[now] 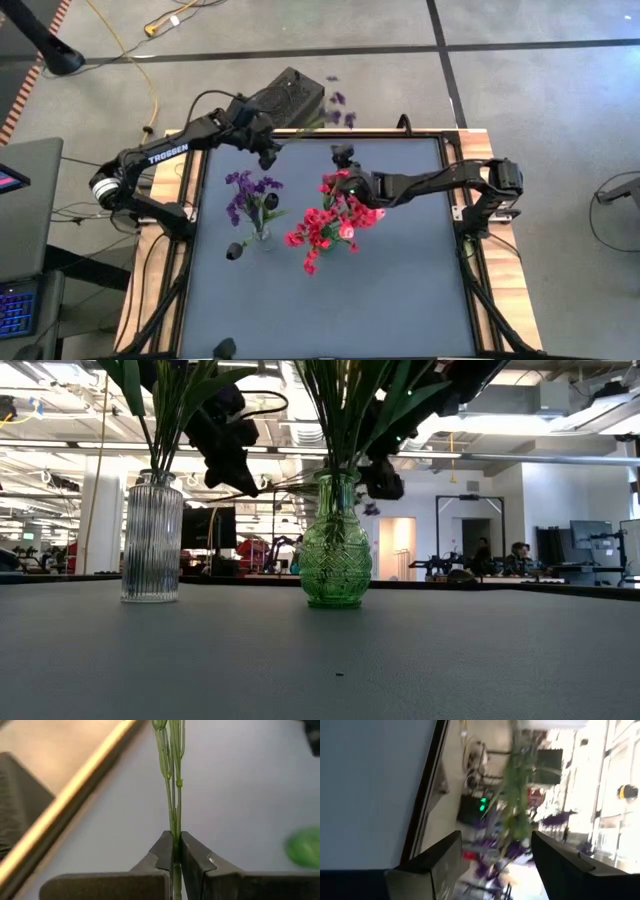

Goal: Sort flowers into vase by color
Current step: Put the violet flowers into the transparent vase

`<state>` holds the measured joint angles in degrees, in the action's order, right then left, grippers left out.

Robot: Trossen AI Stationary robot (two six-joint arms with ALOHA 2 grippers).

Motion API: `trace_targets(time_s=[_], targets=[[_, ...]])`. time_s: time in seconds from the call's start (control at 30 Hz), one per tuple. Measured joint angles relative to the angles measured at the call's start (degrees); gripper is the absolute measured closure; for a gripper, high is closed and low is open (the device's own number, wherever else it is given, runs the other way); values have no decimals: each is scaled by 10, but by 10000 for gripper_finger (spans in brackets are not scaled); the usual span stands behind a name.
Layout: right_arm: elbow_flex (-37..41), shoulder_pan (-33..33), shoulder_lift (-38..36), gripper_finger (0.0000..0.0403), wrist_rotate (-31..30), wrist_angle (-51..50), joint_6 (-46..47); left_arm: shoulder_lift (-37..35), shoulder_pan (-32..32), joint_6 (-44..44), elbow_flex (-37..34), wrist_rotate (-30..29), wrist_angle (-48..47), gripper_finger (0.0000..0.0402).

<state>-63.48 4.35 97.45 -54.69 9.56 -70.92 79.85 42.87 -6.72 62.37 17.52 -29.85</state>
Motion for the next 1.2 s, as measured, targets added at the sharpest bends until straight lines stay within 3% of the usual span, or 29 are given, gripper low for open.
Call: trace_targets(time_s=[0.33,0.57,0.67,0.77,0.9,1.07,1.2], targets=[[0,77,-9,138,-19,-207,236,-68,32,42,0,-133,59,399],[0,150,-36,138,55,-337,419,-190,45,33,0,-254,78,399],[0,182,-42,138,118,-388,496,-246,45,32,0,-265,92,399],[0,212,-40,138,196,-423,558,-303,44,40,0,-223,113,399],[0,245,-32,138,267,-437,604,-366,42,82,0,-101,154,399],[0,266,-29,138,294,-429,633,-415,13,176,-13,65,256,399],[0,265,-29,138,296,-419,653,-442,-44,253,-67,137,360,399]])
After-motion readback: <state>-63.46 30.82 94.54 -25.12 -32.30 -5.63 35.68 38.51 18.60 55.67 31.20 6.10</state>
